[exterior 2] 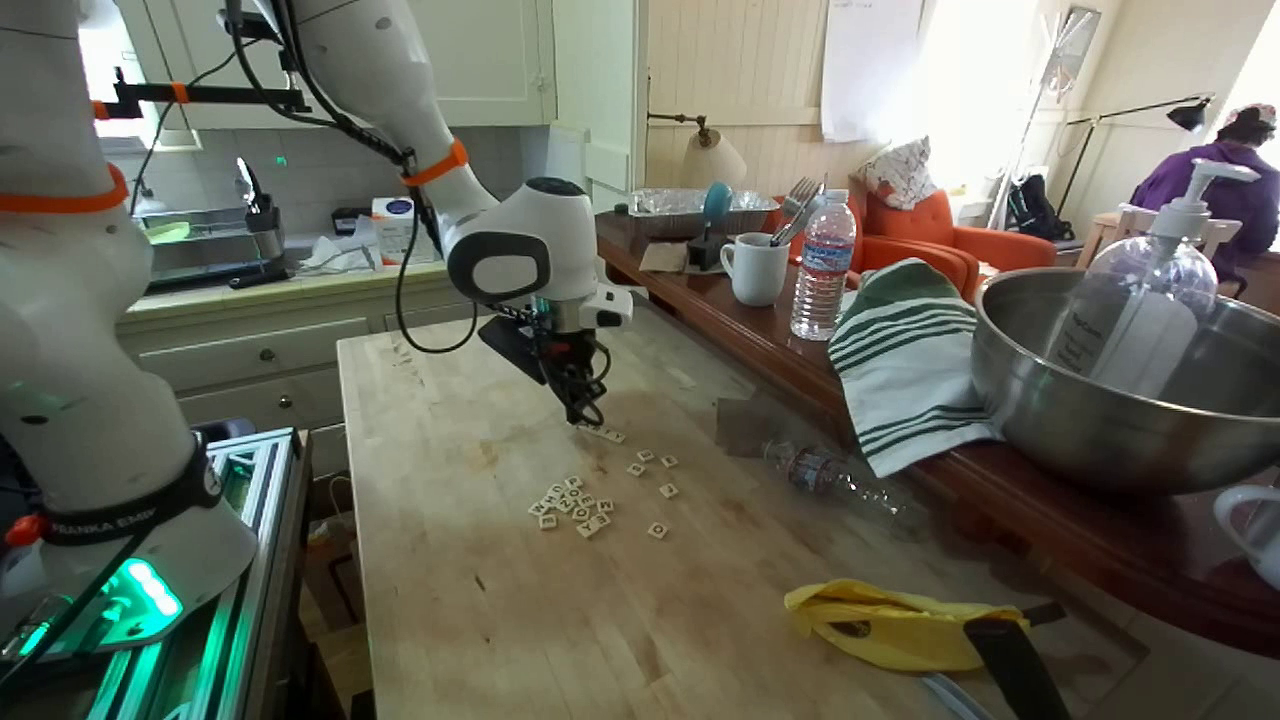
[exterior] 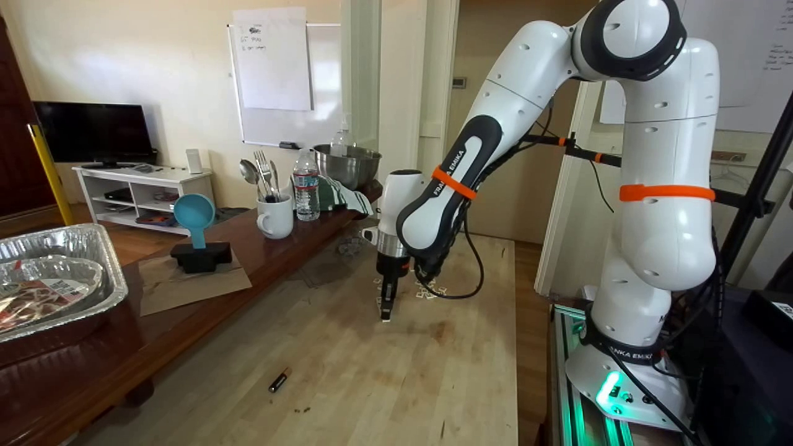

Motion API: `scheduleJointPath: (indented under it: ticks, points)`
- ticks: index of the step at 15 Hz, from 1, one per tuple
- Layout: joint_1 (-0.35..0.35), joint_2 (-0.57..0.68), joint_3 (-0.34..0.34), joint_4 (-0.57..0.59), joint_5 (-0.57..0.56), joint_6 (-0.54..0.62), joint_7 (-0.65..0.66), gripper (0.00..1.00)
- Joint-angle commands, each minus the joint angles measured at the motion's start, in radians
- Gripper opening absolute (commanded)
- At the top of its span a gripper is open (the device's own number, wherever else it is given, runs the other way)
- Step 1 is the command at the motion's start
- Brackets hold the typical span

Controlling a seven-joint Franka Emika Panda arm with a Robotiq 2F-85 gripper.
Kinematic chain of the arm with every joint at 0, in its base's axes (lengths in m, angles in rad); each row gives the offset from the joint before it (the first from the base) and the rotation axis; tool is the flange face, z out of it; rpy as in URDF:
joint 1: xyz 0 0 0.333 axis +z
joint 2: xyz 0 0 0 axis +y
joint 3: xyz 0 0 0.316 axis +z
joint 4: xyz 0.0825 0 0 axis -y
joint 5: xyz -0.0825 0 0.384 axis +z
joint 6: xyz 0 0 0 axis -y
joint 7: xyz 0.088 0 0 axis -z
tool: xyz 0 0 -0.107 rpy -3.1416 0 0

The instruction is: Create the word 'Later' using the letter tiles on the tabletop.

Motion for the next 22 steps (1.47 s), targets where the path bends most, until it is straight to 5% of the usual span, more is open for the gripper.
scheduleJointPath:
  ticks: [1,11,22]
  points:
    - [-0.010,-0.016,0.020,-0.006,0.049,0.010,-0.035,0.00]
    - [0.000,-0.063,-0.035,-0.011,-0.010,0.021,0.002,0.00]
    - [-0.014,0.043,-0.081,0.043,-0.040,0.134,0.023,0.00]
